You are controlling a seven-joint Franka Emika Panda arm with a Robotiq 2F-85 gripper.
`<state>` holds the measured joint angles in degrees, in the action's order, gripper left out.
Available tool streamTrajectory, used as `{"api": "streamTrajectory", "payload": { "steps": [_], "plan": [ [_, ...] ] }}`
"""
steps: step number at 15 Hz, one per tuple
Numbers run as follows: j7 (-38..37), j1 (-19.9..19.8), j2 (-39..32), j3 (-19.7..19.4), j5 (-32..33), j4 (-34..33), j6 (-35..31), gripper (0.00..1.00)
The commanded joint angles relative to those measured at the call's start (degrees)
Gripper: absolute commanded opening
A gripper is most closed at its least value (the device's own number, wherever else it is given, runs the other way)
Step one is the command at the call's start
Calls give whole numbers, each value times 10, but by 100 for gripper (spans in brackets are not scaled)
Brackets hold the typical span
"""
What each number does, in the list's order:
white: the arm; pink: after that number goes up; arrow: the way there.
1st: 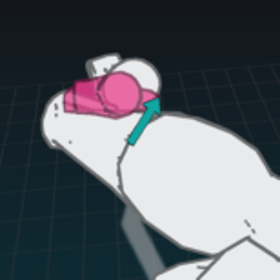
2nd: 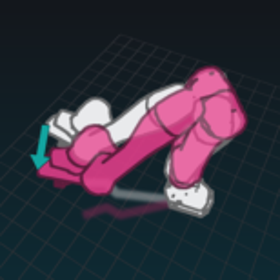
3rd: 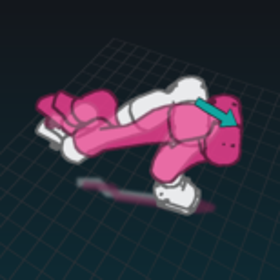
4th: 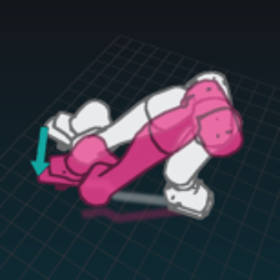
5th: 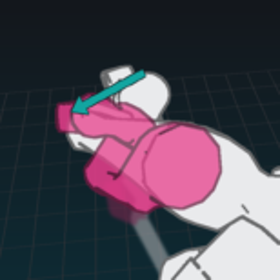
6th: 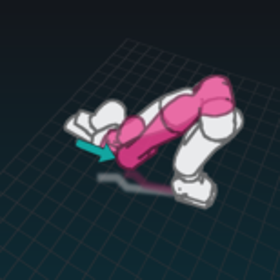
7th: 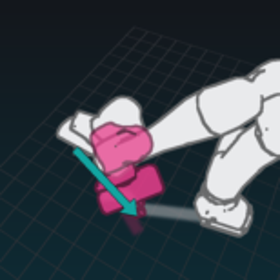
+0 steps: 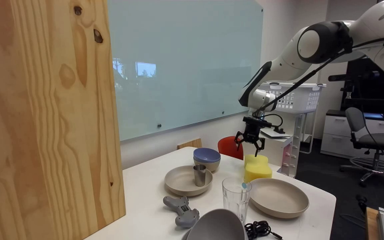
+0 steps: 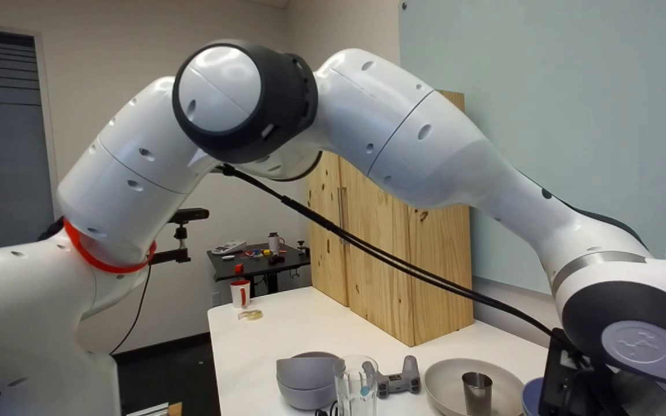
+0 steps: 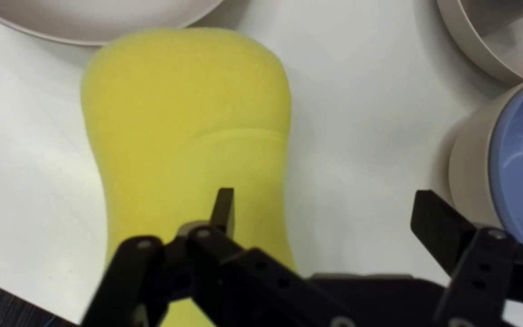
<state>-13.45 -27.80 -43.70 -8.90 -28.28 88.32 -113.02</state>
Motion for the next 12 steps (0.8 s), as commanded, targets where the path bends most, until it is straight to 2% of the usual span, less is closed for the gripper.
{"api": "streamTrajectory", "payload": {
  "steps": [1,6,12],
  "plan": [
    [-21,3,-13,-19,14,-18,59,100],
    [-55,33,-23,-58,90,-19,74,100],
    [-60,55,-35,-60,135,-22,66,100]
  ]
}}
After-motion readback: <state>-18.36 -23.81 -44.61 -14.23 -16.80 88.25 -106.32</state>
